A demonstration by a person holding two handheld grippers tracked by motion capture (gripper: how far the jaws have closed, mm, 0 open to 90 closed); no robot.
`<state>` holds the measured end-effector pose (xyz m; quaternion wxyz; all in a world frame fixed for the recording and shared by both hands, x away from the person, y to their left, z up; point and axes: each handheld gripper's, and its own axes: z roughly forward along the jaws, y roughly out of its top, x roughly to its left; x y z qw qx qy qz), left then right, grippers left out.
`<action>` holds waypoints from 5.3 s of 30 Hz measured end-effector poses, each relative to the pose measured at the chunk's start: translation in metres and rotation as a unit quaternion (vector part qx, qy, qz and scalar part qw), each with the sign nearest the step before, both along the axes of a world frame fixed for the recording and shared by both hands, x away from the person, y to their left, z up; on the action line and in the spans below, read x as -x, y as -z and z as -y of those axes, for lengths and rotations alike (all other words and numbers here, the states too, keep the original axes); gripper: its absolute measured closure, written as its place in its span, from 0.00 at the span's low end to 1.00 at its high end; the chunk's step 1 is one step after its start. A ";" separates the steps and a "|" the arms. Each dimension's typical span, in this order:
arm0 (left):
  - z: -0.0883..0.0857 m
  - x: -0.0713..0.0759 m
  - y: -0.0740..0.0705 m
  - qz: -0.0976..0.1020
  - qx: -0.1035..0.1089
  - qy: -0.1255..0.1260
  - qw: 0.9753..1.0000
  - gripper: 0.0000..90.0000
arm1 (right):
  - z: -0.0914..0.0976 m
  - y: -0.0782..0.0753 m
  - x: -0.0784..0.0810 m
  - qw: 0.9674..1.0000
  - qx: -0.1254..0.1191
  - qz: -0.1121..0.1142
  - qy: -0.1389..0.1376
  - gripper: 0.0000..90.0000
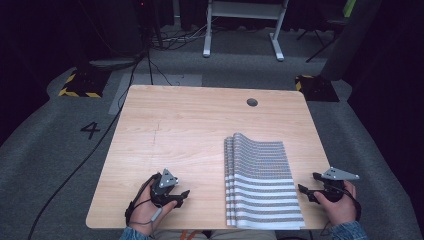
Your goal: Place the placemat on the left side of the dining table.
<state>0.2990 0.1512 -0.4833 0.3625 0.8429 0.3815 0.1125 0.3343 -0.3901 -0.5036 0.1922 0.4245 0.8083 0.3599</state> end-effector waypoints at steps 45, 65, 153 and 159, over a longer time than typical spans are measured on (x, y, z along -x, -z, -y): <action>0.111 -0.034 -0.040 0.026 0.099 0.081 0.991 0.39 | 0.000 0.000 0.000 1.000 0.000 0.000 0.000 0.18; 0.148 -0.050 -0.007 -0.021 0.074 0.086 0.993 0.37 | 0.000 0.000 0.000 1.000 0.000 0.000 0.000 0.18; 0.018 -0.045 -0.134 0.128 0.142 0.179 0.965 0.98 | 0.001 0.000 0.000 1.000 0.005 0.002 -0.003 0.18; -0.003 -0.041 -0.130 0.120 0.129 0.173 0.969 0.98 | 0.000 0.000 0.000 1.000 0.001 0.001 0.000 0.18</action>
